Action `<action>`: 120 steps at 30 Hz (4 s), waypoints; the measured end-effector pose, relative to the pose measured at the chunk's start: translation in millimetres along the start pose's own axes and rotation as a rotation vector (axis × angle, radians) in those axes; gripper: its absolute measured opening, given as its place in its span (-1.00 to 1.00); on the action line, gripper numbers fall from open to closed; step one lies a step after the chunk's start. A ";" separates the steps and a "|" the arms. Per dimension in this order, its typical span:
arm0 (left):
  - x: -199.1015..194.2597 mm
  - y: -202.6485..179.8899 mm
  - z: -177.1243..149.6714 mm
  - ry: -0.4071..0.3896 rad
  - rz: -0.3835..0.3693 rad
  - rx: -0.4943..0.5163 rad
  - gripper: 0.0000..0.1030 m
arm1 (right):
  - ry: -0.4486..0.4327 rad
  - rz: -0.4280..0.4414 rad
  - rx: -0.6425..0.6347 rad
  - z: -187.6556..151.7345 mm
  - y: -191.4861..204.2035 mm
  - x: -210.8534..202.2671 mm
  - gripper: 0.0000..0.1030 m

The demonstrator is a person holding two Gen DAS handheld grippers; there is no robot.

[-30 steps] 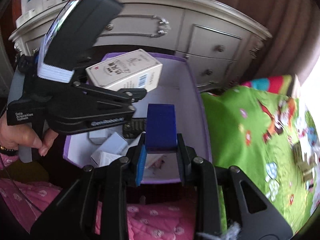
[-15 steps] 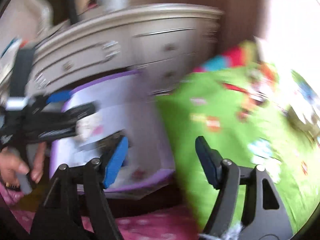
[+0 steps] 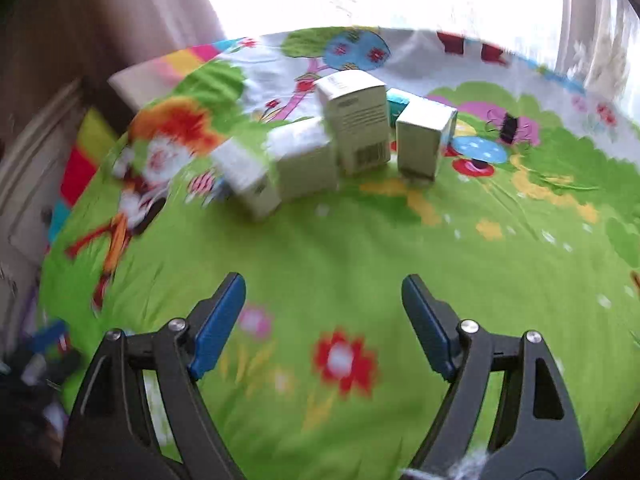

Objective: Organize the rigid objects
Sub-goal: 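Grasp a small white box with the right tool while the left tool grasps a narrow white printed box, then carry the small white box and narrow printed box over the storage box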

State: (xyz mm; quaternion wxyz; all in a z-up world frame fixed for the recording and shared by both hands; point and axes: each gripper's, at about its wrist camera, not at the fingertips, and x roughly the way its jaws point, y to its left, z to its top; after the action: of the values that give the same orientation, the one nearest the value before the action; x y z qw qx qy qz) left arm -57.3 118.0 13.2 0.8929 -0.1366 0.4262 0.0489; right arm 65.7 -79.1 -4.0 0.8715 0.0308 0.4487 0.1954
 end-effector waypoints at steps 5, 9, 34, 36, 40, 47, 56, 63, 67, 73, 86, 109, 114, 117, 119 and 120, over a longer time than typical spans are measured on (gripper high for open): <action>25.3 -21.8 3.7 -0.003 0.081 0.074 0.82 | -0.018 0.037 0.001 41.2 5.3 28.8 0.61; 26.6 -18.6 4.6 0.004 0.042 0.080 1.00 | -0.033 0.038 0.017 70.7 12.5 54.9 0.61; 124.5 -67.9 147.4 0.083 0.076 -0.329 1.00 | -0.009 -0.088 -0.254 -40.2 -16.0 -26.4 -0.11; 138.4 -75.5 156.0 0.099 0.116 -0.323 1.00 | -0.009 -0.078 -0.245 -41.0 -18.4 -27.4 -0.11; 156.3 -93.2 155.1 0.121 0.181 -0.152 0.57 | -0.008 -0.068 -0.236 -40.9 -20.3 -27.3 -0.10; 115.0 -84.5 112.2 0.162 -0.007 0.086 -0.51 | -0.010 -0.061 -0.225 -40.3 -22.8 -26.5 -0.10; 118.9 -87.3 110.6 0.084 0.043 0.162 -0.50 | -0.010 -0.053 -0.210 -40.1 -23.8 -24.7 -0.10; 76.5 -101.7 56.3 0.039 0.006 0.244 -0.51 | -0.012 -0.049 -0.194 -40.0 -24.9 -24.2 -0.10; 44.4 -91.8 13.2 0.033 -0.005 0.237 -0.51 | -0.011 -0.055 -0.195 -40.0 -24.6 -24.1 -0.10; 13.9 -77.8 -18.6 0.005 0.002 0.243 -0.51 | -0.013 -0.088 -0.201 -40.3 -22.8 -24.9 -0.11; -54.0 -52.7 -84.9 0.034 -0.025 0.306 -0.51 | 0.004 -0.108 -0.161 -112.4 21.0 -75.2 -0.12; -104.1 -0.8 -118.5 0.018 0.005 0.257 -0.51 | 0.026 -0.039 -0.321 -163.5 105.4 -124.2 -0.12; -125.5 21.7 -120.3 -0.024 0.033 0.223 -0.51 | 0.018 0.001 -0.398 -164.3 138.1 -130.3 -0.12; -135.9 39.6 -122.3 -0.035 0.056 0.191 -0.51 | 0.017 0.026 -0.446 -166.7 157.6 -132.0 -0.12; -143.4 50.5 -124.5 -0.040 0.073 0.169 -0.51 | 0.013 0.040 -0.480 -169.1 169.8 -134.2 -0.12; -146.2 55.3 -125.0 -0.043 0.080 0.162 -0.51 | 0.012 0.045 -0.500 -170.0 176.0 -135.3 -0.12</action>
State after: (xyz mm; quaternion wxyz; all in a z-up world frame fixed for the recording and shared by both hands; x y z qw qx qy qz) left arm -254.5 139.5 40.3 0.9073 -0.0457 0.4145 0.0529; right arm -194.9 12.6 39.3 0.8449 -0.1768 0.3906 0.3200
